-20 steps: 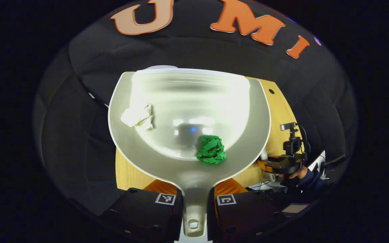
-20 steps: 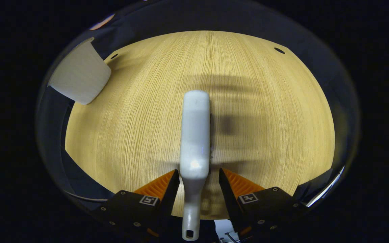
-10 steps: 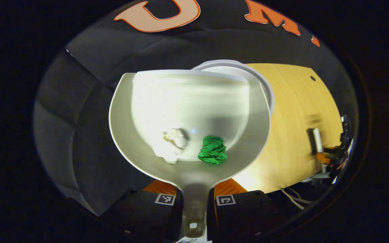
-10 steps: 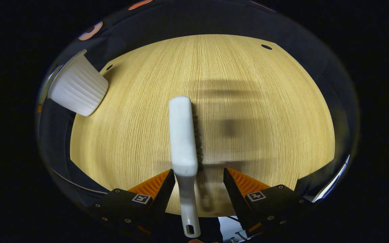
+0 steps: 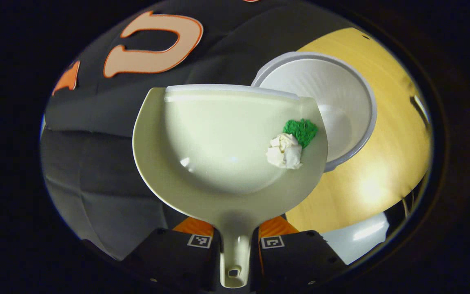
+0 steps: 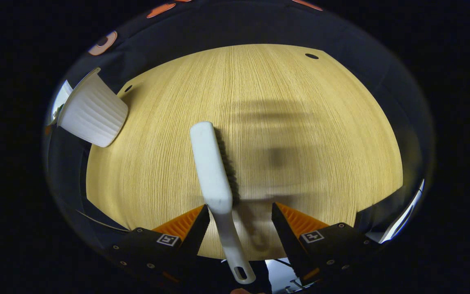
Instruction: Pick up the small broom and dustpan from the desktop, sweep the trash into the dustpan with the broom, and then empty the trash into the garbage bin.
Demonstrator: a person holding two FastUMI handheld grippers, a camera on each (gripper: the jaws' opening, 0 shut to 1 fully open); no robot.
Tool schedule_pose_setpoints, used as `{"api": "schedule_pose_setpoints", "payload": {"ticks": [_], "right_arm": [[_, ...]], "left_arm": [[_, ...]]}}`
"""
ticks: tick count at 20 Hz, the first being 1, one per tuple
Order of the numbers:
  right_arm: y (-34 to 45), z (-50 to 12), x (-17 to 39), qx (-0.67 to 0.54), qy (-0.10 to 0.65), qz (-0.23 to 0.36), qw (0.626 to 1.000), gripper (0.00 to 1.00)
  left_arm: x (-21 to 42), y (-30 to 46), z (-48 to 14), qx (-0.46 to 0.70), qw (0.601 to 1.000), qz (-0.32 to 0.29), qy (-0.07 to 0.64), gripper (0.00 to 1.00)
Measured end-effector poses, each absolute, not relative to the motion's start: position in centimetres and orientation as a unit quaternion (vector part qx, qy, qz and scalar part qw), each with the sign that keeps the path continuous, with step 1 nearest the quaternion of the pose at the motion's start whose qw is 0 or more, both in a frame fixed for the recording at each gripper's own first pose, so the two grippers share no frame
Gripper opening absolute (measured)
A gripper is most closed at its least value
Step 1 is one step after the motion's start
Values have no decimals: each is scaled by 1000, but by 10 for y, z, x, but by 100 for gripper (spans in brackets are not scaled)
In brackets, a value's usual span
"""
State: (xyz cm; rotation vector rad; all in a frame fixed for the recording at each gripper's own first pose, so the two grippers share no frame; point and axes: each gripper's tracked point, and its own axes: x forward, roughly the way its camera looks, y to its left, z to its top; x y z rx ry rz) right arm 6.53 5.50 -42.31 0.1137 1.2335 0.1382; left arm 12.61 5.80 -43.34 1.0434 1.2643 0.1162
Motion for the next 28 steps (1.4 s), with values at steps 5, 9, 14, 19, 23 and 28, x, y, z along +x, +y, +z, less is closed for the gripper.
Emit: {"api": "schedule_pose_setpoints", "payload": {"ticks": [5, 9, 14, 19, 23, 28], "right_arm": [[77, -414, 55, 86, 583, 83, 804, 92], [83, -410, 47, 89, 584, 92, 802, 93], [82, -399, 51, 102, 568, 93, 811, 94], [90, -380, 53, 162, 550, 92, 814, 95], [75, -372, 59, 139, 530, 85, 832, 95], [65, -366, 64, 120, 514, 83, 845, 95]], "left_arm": [[132, 75, -422, 602, 623, 44, 497, 29], [138, 107, -428, 679, 584, 43, 443, 30], [119, 105, -461, 578, 670, 46, 463, 29], [104, 58, -521, 383, 812, 65, 435, 29], [98, -15, -549, 255, 873, -8, 417, 29], [92, -91, -599, 205, 873, -75, 436, 29]]}}
